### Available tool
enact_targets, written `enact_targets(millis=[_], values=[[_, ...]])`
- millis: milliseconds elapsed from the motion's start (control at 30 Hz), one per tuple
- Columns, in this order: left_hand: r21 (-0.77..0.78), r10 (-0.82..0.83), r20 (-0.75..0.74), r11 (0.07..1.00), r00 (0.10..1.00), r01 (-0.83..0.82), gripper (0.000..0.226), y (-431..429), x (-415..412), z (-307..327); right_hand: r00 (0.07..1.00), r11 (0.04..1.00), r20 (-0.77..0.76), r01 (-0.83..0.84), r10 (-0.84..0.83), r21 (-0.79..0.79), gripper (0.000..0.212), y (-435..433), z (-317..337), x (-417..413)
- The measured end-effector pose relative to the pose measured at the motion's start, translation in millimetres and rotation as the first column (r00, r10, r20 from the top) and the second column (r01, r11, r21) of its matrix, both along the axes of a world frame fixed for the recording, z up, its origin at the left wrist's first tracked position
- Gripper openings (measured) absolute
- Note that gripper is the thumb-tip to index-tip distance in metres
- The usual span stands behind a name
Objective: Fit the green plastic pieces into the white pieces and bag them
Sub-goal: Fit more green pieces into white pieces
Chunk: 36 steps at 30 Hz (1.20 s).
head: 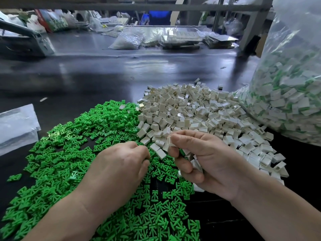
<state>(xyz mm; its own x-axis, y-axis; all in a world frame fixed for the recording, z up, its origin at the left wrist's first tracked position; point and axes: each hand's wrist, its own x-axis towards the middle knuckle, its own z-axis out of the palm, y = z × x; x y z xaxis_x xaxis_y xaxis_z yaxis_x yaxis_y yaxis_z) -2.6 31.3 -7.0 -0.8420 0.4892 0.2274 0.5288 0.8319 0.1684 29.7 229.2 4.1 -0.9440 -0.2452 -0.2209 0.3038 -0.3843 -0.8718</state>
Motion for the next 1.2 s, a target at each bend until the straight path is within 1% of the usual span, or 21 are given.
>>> enact_targets(millis=[67,100,133,167,233,300,333,400,433,467,533,667,767,800,933,1033,1133,1200], values=[[0.087,0.012,0.021,0.996,1.000,-0.014,0.023,0.7,-0.6,1.0,1.000,1.000,-0.005,-0.004,0.004,-0.001,0.004,0.5,-0.5,-0.4],[0.161,0.019,0.053,0.987,0.998,-0.027,0.022,1.5,0.0,2.4,1.000,1.000,-0.005,-0.006,0.006,0.001,0.004,0.7,-0.7,-0.4],[0.264,0.025,0.102,0.963,0.995,-0.051,0.024,1.7,0.4,4.0,1.000,1.000,-0.006,-0.008,0.008,0.003,0.004,0.6,-0.9,-0.5],[0.387,0.023,0.164,0.918,0.986,-0.086,0.025,1.1,0.4,5.2,1.000,1.000,-0.008,-0.011,0.011,0.005,0.005,0.6,-1.2,-0.5],[0.600,-0.028,0.326,0.778,0.945,-0.184,0.026,-0.5,-0.8,8.4,1.000,1.000,-0.014,-0.008,0.008,0.012,0.006,0.6,-1.7,-0.4],[0.732,-0.154,0.450,0.627,0.879,-0.265,0.025,0.4,-2.6,11.2,1.000,1.000,-0.016,0.002,-0.001,0.019,0.012,0.9,-2.5,-0.2],[0.780,-0.229,0.488,0.548,0.842,-0.303,0.022,2.0,-3.5,12.0,1.000,1.000,-0.016,0.007,-0.006,0.024,0.015,1.1,-2.7,-0.1],[0.831,-0.347,0.526,0.405,0.777,-0.382,0.011,5.2,-5.1,12.7,1.000,0.999,-0.025,0.010,-0.009,0.037,0.017,1.1,-2.9,0.5],[0.841,-0.383,0.531,0.345,0.756,-0.416,0.011,5.7,-5.5,12.2,0.999,0.999,-0.034,0.009,-0.007,0.041,0.015,0.7,-2.7,0.8],[0.845,-0.411,0.533,0.298,0.739,-0.444,0.014,5.8,-5.8,11.6,0.999,0.999,-0.044,0.009,-0.007,0.043,0.013,0.1,-2.1,1.1],[0.845,-0.447,0.534,0.244,0.718,-0.476,0.019,5.8,-5.8,11.8,0.998,0.999,-0.062,0.012,-0.009,0.048,0.010,-1.1,-0.3,1.7],[0.842,-0.454,0.534,0.206,0.713,-0.499,0.030,6.3,-6.5,12.0,0.998,0.998,-0.061,0.012,-0.008,0.069,0.008,-1.3,2.1,2.6],[0.836,-0.493,0.524,0.145,0.694,-0.529,0.027,7.1,-6.3,11.3,0.996,0.994,-0.088,0.007,0.002,0.108,0.009,-1.9,1.4,3.0],[0.839,-0.503,0.519,0.146,0.691,-0.524,0.026,7.4,-5.6,10.8,0.995,0.992,-0.103,0.010,0.003,0.123,0.008,-2.6,0.7,3.0],[0.856,-0.498,0.513,0.235,0.699,-0.461,0.022,7.6,-2.1,6.3,0.984,0.979,-0.177,0.021,0.016,0.203,0.003,-5.1,-2.4,3.7],[0.872,-0.441,0.487,0.299,0.754,-0.388,0.024,7.9,0.1,4.1,0.978,0.968,-0.209,0.029,0.025,0.250,0.007,-5.4,-3.3,4.4],[0.883,-0.382,0.434,0.358,0.816,-0.303,0.017,8.9,2.3,4.2,0.972,0.954,-0.235,0.056,0.015,0.295,0.008,-5.3,-2.5,5.0],[0.884,-0.373,0.411,0.385,0.832,-0.265,0.014,9.2,4.0,5.1,0.965,0.939,-0.263,0.078,0.014,0.335,0.009,-5.0,-2.7,5.6]])
